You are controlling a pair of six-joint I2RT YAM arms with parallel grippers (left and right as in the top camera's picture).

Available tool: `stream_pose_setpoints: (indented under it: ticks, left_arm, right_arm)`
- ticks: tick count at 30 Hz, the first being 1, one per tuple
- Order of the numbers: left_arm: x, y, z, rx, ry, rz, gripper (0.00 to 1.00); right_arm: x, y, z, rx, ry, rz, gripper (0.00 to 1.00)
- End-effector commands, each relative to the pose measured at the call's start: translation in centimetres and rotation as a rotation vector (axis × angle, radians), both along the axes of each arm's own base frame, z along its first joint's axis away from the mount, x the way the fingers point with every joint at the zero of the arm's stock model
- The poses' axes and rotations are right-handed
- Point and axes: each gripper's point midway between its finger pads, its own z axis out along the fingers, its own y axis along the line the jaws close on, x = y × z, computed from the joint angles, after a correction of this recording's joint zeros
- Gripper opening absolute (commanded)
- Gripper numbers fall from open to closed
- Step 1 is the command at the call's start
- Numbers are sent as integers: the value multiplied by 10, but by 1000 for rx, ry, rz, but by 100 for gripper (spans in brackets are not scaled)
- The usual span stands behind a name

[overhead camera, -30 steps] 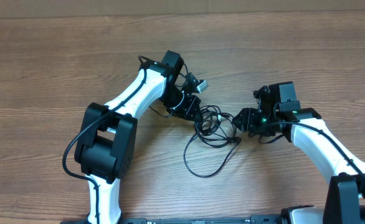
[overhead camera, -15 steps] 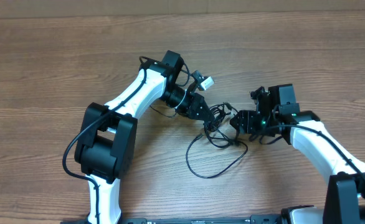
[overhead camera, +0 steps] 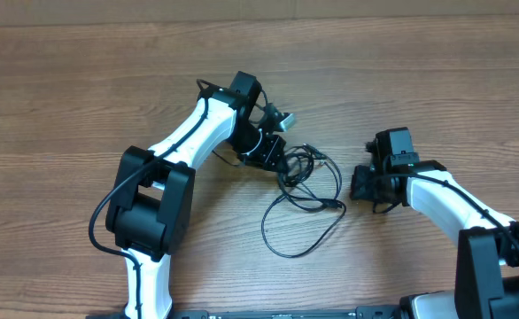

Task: Untangle cables

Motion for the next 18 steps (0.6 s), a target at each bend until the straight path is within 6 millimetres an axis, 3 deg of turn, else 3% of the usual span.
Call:
stream_pose_setpoints:
  ticks: [1,4,6,8,10,18]
  left_arm:
    - [32,56,-31,354,-52,193,4]
    - [36,66,-33,392,-46,237,4]
    - [37,67,-33,393,-42,247,6]
    - [36,66,-32,387,-36,248,27]
    - [35,62,-31,363,-25,244,57]
    - [34,62,-31,361,-23,241,65]
  right_arm:
    - [-27,-34,-18,-172,110,-131,11]
    - [-32,-35,-18,-173,128,-132,16]
    - [-32,-30,-18,-149,131,-128,28]
    - [-30,-18,-18,-78,131,-117,50]
    - [-31,-6,-16,-12,138,-105,66]
    - [-30,-4,-16,0,138,-103,72]
